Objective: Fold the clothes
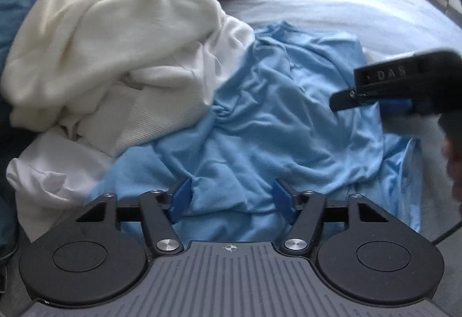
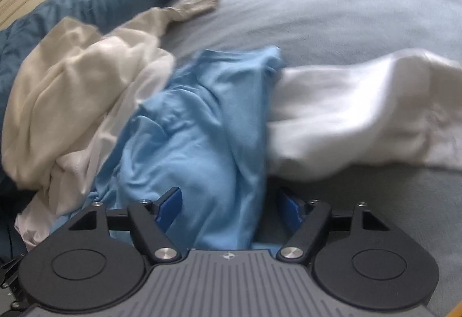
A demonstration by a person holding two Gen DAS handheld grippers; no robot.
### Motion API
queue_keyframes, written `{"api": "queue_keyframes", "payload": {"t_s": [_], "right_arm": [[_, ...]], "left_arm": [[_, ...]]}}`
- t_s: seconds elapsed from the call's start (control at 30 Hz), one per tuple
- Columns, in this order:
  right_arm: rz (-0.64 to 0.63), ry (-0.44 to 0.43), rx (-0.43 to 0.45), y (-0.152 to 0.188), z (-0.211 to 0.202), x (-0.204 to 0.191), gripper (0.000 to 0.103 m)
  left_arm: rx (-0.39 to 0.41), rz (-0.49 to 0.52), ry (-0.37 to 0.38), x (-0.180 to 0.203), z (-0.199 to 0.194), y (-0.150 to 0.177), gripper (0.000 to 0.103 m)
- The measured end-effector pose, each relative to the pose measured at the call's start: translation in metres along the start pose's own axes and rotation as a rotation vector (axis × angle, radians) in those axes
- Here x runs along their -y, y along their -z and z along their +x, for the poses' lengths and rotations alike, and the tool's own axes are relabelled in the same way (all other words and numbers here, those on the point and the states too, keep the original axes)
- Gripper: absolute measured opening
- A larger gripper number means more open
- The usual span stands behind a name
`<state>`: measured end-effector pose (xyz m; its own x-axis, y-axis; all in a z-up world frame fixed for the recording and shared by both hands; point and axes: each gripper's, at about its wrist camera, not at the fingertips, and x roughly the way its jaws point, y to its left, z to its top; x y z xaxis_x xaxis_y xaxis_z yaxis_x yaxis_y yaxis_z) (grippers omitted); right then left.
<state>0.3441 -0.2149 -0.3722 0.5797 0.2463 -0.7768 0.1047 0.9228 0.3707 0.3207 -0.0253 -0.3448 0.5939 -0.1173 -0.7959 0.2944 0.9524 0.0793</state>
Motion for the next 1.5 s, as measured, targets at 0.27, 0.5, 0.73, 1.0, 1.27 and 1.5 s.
{"api": "queue_keyframes", "payload": {"t_s": [0.27,0.5,0.73,1.0,1.27,1.5], "right_arm": [[-0.113,-0.058,0.018,0.000,-0.016,-0.017,0.009],[-0.032,-0.206,0.120,0.003,-0.071,-0.016,0.008],[0.047,-0.291,0.191,0.009,-0.129,-0.008,0.007],[0.129,-0.337,0.199,0.044,-0.200,0.013,0.001],[0.218,-0.302,0.133,0.099,-0.250,0.050,0.001],[0.199,-0.250,0.017,0.096,-0.211,0.059,0.042]], "left_arm": [[0.025,-0.011,-0.021,0.010,-0.006,0.006,0.019],[0.031,-0.059,0.006,0.006,-0.012,0.004,0.007],[0.095,-0.076,0.087,0.022,-0.063,0.015,0.006],[0.103,-0.112,0.200,0.046,-0.130,0.047,0.005],[0.042,-0.027,0.261,0.073,-0.152,0.076,0.000],[-0.020,-0.024,0.208,0.060,-0.126,0.078,0.043]]}}
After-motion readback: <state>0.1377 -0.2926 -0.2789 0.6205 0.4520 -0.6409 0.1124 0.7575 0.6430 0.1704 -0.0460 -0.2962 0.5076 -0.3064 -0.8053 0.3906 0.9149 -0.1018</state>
